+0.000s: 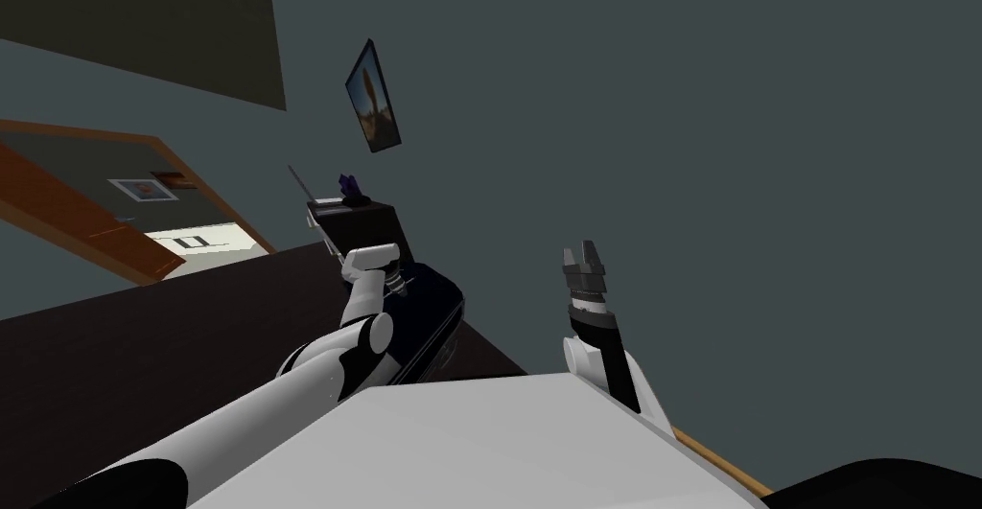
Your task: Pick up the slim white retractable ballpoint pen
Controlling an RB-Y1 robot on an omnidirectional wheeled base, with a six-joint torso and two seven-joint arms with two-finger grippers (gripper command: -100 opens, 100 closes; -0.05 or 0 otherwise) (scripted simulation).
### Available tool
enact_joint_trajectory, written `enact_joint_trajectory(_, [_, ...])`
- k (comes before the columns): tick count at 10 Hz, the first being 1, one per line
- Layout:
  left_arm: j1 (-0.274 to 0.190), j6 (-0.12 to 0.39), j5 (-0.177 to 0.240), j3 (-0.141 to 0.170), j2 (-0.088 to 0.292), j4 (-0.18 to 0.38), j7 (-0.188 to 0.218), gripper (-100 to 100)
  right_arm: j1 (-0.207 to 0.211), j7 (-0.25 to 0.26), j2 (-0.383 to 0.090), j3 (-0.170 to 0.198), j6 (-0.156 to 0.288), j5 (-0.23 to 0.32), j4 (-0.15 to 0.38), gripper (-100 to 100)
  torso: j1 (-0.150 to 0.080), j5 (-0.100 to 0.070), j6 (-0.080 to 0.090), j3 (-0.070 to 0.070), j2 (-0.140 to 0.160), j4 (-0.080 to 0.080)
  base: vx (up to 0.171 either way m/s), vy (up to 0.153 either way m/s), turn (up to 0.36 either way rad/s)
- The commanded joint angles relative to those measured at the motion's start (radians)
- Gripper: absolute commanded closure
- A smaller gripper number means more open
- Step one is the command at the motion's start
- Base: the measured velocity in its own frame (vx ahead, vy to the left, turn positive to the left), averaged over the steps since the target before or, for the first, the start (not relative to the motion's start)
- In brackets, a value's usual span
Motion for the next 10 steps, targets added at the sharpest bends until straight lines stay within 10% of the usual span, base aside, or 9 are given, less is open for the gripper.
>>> enact_joint_trajectory(1, [0.000, 0.000, 0.000, 0.000, 0.000, 0.000, 0.000, 0, 0.000, 0.000, 0.000, 0.000, 0.000, 0.000, 0.000, 0, 0.000, 0.000, 0.000, 0.000, 0.000, 0.000, 0.000, 0.000, 0.000])
enact_joint_trajectory(2, [0.011, -0.028, 0.004, -0.001, -0.005, 0.016, 0.000, -100, 0.000, 0.000, 0.000, 0.000, 0.000, 0.000, 0.000, 0, 0.000, 0.000, 0.000, 0.001, 0.001, 0.000, 0.018, 0.001, 0.025])
enact_joint_trajectory(6, [0.024, -0.057, 0.008, -0.003, -0.012, 0.028, 0.000, -100, 0.000, 0.000, 0.000, 0.000, 0.000, 0.000, 0.000, 0, 0.004, 0.003, 0.000, -0.003, -0.002, -0.003, 0.019, 0.003, 0.021])
enact_joint_trajectory(7, [0.024, -0.061, 0.009, -0.003, -0.012, 0.030, 0.000, 100, 0.000, 0.000, 0.000, 0.000, 0.000, 0.000, 0.000, 0, 0.005, 0.004, 0.000, -0.003, -0.003, -0.003, 0.000, 0.000, 0.000])
enact_joint_trajectory(10, [0.031, -0.049, 0.012, -0.004, -0.023, 0.037, 0.001, 100, 0.000, 0.000, 0.000, 0.000, 0.000, 0.000, 0.000, 0, 0.013, 0.000, -0.001, -0.005, -0.010, 0.000, -0.014, -0.017, -0.007])
